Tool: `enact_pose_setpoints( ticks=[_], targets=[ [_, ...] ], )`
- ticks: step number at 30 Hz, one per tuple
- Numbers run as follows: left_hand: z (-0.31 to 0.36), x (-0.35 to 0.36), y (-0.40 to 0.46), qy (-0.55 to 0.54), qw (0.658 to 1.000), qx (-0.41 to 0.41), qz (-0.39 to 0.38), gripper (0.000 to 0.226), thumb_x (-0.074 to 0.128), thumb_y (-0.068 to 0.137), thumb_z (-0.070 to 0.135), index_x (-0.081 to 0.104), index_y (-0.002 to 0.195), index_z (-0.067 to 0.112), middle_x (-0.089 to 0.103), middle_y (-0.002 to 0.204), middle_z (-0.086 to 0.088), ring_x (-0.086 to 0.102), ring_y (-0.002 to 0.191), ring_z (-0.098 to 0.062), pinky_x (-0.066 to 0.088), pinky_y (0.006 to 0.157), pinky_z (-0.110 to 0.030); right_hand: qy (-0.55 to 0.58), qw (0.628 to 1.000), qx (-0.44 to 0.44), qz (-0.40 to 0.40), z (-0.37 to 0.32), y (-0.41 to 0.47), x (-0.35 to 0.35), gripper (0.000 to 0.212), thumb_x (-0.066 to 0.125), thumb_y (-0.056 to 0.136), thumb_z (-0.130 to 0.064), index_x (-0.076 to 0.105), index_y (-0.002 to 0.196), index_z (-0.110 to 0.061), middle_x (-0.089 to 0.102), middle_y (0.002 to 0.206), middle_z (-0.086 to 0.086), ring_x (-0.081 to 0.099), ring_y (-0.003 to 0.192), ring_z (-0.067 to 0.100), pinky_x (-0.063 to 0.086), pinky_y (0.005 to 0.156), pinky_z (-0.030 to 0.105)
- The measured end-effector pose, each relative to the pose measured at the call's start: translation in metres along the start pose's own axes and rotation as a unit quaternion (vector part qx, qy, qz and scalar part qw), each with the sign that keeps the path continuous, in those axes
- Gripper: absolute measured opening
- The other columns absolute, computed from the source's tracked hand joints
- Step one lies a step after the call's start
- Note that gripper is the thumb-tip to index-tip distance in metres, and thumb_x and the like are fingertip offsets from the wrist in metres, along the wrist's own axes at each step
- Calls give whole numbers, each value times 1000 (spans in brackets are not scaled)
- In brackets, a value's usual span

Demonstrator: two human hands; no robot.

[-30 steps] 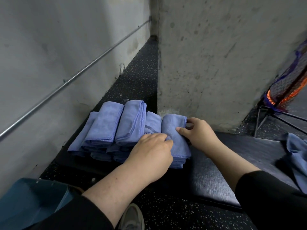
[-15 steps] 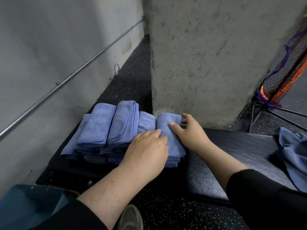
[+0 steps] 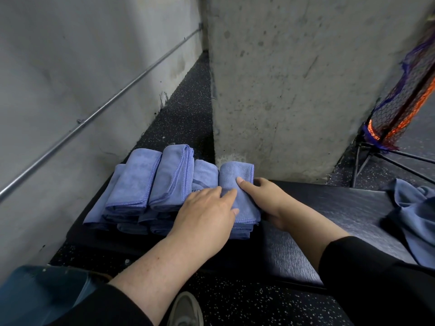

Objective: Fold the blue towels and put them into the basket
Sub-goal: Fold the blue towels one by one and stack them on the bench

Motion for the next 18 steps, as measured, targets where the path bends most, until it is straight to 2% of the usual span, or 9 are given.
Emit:
enact_pose_setpoints(
  ticks=[2, 6, 10, 14, 18],
  targets=[
    [0, 1, 1, 13, 1000, 1, -9, 49, 33, 105, 44, 34, 150, 25, 54, 131, 2, 49, 125, -21, 34, 99, -35, 36, 999, 18, -26, 4, 2, 2, 51, 72, 85, -50, 64, 117, -11, 76, 104, 7, 75, 93, 24, 59, 90, 48],
    [1, 3, 2, 30, 999, 7, -36, 48, 32, 106, 42, 35, 150, 22, 52, 134, -1, 46, 128, -22, 32, 104, -37, 71, 996, 52, -31, 5, 0, 6, 53, 75, 77, -46, 67, 114, -9, 77, 101, 10, 75, 94, 30, 56, 93, 54],
    [1, 4, 3, 17, 998, 9, -57, 42, 34, 106, 39, 37, 143, 22, 53, 133, -2, 45, 130, -22, 33, 110, -39, 76, 995, 62, -20, 6, -4, 8, 38, 68, 85, -36, 71, 108, -5, 77, 97, 12, 74, 93, 31, 56, 94, 51],
    [2, 2, 2, 9, 998, 5, -56, 48, 32, 106, 38, 28, 150, 21, 54, 137, 2, 43, 134, -19, 30, 113, -41, 60, 997, 40, -6, 6, -8, 4, 35, 65, 88, -33, 70, 105, -3, 77, 95, 13, 75, 90, 30, 59, 83, 42],
    [3, 1, 1, 24, 998, -18, -58, 54, 29, 107, 42, 24, 156, 19, 43, 153, -1, 27, 148, -19, 18, 120, -43, -25, 999, 7, 21, 8, -4, 1, 47, 70, 84, -48, 65, 115, -13, 76, 99, 4, 74, 87, 20, 57, 65, 31]
  ],
)
Point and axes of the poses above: each hand's wrist, its own y-axis towards the middle knuckle, its own x-axis out of the palm, z = x × y, the point moved 1 cm from there along y, towards the middle knuckle
